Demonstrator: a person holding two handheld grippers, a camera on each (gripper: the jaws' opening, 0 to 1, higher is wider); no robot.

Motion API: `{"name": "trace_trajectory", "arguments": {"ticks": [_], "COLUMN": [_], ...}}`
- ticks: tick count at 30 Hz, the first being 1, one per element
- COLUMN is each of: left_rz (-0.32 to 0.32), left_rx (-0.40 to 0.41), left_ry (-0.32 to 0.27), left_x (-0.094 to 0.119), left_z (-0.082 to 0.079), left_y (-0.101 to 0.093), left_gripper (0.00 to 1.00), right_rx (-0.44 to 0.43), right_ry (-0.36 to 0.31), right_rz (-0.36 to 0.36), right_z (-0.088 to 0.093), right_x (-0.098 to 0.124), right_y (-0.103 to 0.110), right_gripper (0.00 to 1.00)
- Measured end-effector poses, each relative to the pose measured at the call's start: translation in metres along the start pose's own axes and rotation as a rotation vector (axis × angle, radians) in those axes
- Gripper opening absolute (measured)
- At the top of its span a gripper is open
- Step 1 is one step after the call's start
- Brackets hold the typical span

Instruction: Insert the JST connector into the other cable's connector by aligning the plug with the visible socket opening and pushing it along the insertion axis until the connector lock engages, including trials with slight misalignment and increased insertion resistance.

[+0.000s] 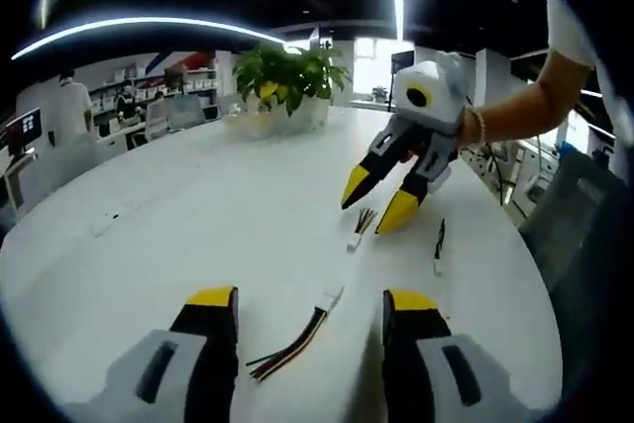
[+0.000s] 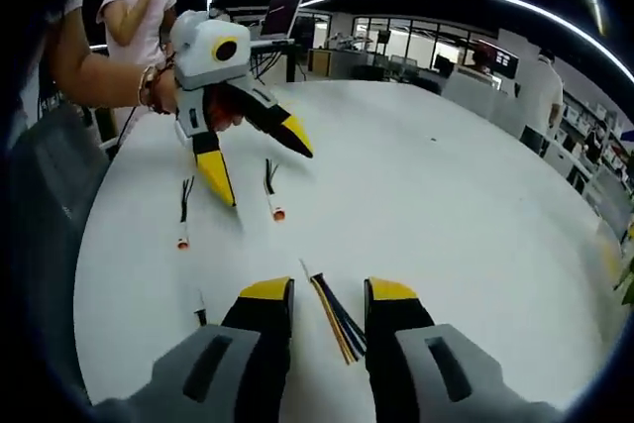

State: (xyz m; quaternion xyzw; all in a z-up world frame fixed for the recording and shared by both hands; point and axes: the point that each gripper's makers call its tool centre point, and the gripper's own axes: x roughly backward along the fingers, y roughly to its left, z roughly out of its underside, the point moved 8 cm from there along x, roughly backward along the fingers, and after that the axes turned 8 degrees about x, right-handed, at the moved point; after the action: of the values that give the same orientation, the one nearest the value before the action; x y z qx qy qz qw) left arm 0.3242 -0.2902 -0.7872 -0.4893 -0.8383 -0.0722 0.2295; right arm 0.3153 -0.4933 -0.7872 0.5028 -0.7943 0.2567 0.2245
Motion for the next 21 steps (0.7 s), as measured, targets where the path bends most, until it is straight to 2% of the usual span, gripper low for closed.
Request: {"name": "trace_trajectory", "arguments": {"ticks": [13,17,21], "left_rz": [0.002,0.006,0.002], "left_rx": [-0.009,-0.008,0.0], "left_ry": [-0.004,-0.003,-0.007], "left_x": [-0.005,-0.007,-0.007], "left_z": [0.008,0.01,0.013], "left_y": [-0.004,-0.007,-0.008], "left_gripper": [0.38,0.27,0.26], "right_rx": [0.007,-0.006,-0.011], "right_ry": [0.003,0.006,-0.001], "right_rz": [-0.022,-0.02,-0.017], "right_z": [0.003,0.004,0.004], "right_x": [-0.01,-0.012,-0.013], "right_y": [0.007,0.008,0.009], "right_gripper": [0.17,0.17,0.14]}}
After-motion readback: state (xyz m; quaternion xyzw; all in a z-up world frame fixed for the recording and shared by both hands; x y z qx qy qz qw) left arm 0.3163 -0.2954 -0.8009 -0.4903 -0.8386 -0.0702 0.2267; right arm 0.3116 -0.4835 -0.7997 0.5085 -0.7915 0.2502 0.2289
